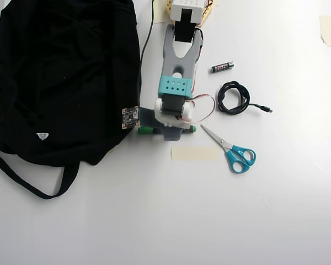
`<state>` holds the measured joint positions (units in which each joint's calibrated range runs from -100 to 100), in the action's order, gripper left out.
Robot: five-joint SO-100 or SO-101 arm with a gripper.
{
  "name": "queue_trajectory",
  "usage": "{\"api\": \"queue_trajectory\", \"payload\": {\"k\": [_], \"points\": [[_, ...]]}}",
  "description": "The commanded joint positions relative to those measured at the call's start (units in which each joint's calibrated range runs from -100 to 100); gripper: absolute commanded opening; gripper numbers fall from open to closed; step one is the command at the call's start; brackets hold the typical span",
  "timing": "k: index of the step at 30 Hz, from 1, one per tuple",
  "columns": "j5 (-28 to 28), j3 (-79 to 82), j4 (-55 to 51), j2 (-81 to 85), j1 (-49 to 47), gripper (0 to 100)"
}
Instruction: Put the green marker into the black bag
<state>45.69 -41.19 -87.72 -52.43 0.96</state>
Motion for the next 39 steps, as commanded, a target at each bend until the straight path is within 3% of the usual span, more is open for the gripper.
{"api": "queue_trajectory", "payload": {"k": [1, 25, 39], "points": [[-0.2, -0.9, 0.3, 0.5, -0.7, 2], [-1.6, -15.9, -11.2, 1.3, -1.4, 2], [-3.4, -21.5, -11.6, 1.5, -1.9, 2]]}}
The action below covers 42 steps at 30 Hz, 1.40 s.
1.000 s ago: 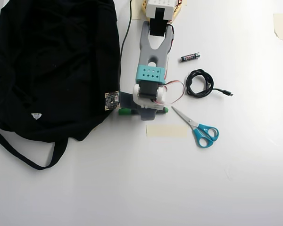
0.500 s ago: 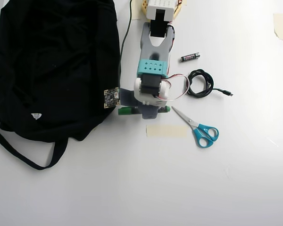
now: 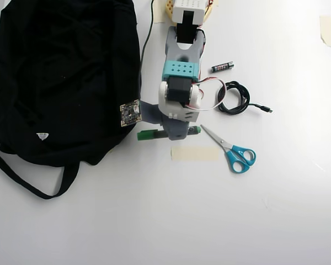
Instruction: Put the green marker into the black bag
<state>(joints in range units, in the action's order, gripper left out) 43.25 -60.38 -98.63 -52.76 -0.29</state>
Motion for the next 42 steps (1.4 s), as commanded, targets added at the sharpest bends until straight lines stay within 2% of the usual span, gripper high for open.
{"api": "queue_trajectory", "payload": {"k": [1, 7, 11, 26, 35, 42], "points": [[-1.1, -2.4, -0.7, 1.9, -0.7, 2], [-4.3, -1.8, -0.7, 6.1, -0.8, 2], [-8.3, -1.7, -0.7, 8.1, -0.9, 2], [-28.8, -1.0, -0.9, 14.5, -4.6, 2], [-32.9, 19.9, -0.9, 27.0, -5.0, 2], [-33.2, 39.4, -0.8, 40.3, -4.9, 2]]}}
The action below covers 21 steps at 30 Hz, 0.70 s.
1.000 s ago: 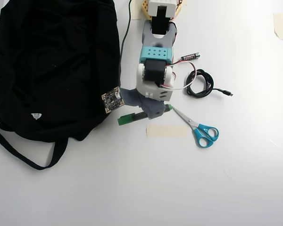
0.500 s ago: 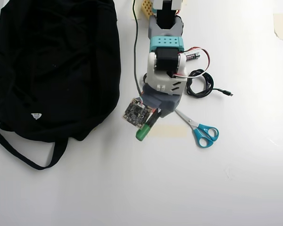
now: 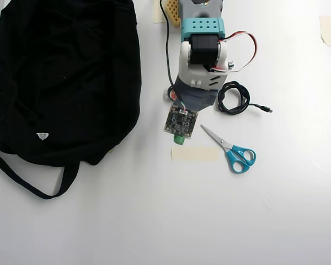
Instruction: Put the green marker into the black bag
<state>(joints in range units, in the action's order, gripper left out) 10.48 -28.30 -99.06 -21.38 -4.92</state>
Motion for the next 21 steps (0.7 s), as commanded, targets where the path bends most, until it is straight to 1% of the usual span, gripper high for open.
{"api": "queue_trajectory", "payload": {"k": [1, 4, 8, 12, 17, 21], "points": [[-0.5, 9.1, -0.3, 10.5, -0.5, 2], [-0.7, 12.8, -0.3, 14.7, -0.6, 2], [-3.3, 16.3, -0.4, 20.0, -1.4, 2], [-4.3, 20.9, -0.4, 24.4, -0.9, 2], [-4.4, 26.0, -0.4, 29.2, 0.2, 2], [-4.4, 29.5, -0.4, 33.2, 3.1, 2]]}}
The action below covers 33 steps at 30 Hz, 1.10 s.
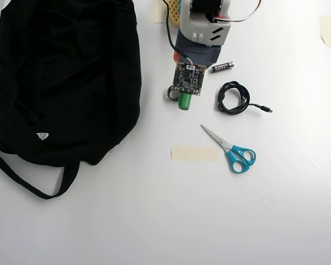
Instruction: Put the green marker into the black bag
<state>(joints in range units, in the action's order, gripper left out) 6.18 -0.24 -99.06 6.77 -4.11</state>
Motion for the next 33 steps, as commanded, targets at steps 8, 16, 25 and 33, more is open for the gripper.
{"api": "queue_trajectory", "payload": {"k": [8, 16, 25, 33], "points": [[0.0, 1.1, -0.3, 9.8, 14.0, 2], [0.5, 1.0, 0.2, 9.8, 26.7, 2], [3.8, 1.0, 4.2, 8.7, 45.6, 2], [3.7, 2.0, 16.0, 7.1, 54.3, 2]]}}
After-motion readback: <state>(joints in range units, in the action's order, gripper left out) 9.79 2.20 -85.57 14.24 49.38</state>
